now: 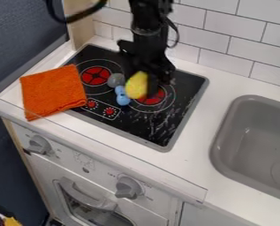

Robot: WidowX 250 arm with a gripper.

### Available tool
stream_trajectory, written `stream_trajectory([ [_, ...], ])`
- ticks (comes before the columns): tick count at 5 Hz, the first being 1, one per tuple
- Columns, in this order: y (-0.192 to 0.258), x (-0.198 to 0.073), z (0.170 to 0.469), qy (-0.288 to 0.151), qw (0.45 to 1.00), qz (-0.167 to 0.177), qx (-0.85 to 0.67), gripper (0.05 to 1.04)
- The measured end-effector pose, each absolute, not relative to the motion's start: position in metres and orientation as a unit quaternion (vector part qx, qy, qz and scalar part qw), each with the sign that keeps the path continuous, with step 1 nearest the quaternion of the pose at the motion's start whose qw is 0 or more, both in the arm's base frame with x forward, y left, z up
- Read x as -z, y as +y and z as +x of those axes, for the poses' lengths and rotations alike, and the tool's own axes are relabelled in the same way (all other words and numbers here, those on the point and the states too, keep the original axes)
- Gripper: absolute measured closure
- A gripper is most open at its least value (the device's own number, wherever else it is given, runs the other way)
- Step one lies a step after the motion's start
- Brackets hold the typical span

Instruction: Moved the yellow object from the upper left corner of the cooker to the lower right corner of the cooker

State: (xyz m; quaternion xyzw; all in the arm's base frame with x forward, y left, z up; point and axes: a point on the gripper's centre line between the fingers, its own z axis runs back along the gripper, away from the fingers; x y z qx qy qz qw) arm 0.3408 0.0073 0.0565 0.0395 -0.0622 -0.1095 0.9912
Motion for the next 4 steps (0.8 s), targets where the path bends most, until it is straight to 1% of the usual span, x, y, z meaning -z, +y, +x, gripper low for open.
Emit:
stream_trajectory([
  [1, -0.005, -0.047, 0.337, -0.058, 0.990, 0.038, 0.119, 0.430],
  [2, -0.013, -0.037, 0.335, -0.050, 0.990, 0.019, 0.131, 0.431],
  [3, -0.021, -0.033, 0.332, -0.046, 0.988, 0.023, 0.146, 0.431],
  [4, -0.022, -0.024, 0.329, -0.031, 0.987, 0.028, 0.155, 0.387],
])
